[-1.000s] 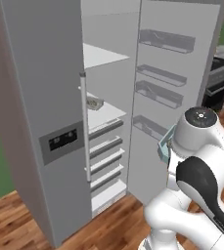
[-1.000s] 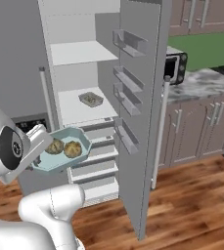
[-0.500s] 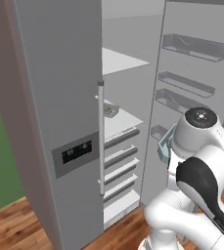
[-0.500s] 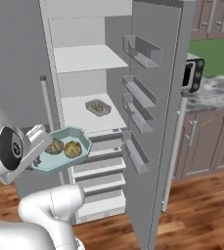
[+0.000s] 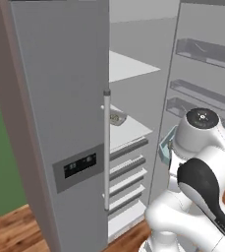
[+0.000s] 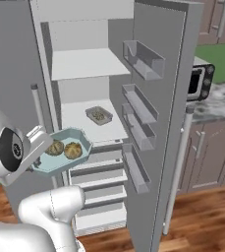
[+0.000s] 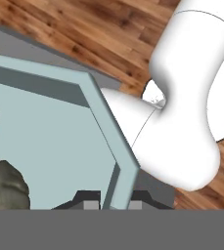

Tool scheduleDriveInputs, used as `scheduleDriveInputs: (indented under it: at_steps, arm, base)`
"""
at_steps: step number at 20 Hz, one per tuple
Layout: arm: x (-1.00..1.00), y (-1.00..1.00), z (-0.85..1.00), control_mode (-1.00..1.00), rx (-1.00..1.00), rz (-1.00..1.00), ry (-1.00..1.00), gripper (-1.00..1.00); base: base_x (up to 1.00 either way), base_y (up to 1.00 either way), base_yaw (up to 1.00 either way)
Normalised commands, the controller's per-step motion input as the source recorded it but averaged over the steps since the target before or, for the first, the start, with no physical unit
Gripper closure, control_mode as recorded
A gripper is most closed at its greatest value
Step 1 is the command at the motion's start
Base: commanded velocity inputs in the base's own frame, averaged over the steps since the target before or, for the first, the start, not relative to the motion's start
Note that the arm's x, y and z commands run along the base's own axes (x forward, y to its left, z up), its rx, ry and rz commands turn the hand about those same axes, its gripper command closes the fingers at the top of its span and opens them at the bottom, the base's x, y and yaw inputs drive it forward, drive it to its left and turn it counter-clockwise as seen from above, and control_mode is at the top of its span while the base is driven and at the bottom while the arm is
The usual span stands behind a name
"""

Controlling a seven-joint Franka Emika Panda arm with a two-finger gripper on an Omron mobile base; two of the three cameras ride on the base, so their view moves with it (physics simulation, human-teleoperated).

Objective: Place two dumplings into each of the tupperware containers and then place the containers in the fridge.

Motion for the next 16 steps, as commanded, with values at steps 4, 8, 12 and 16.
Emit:
scheduleDriveInputs:
  at_steps: [4,8,12,16]
  arm:
    - [0.0,0.0,0.0,1.0,0.0,0.0,0.0,1.0]
    - [0.0,0.0,0.0,1.0,0.0,0.0,0.0,1.0]
    - [0.0,0.0,0.0,1.0,0.0,0.0,0.0,1.0]
    - [0.0,0.0,0.0,1.0,0.0,0.0,0.0,1.0]
  base:
    - [0.54,-0.14,0.12]
    - [0.49,-0.18,0.09]
    - [0.49,-0.11,0.04]
    - [0.5,-0.02,0.02]
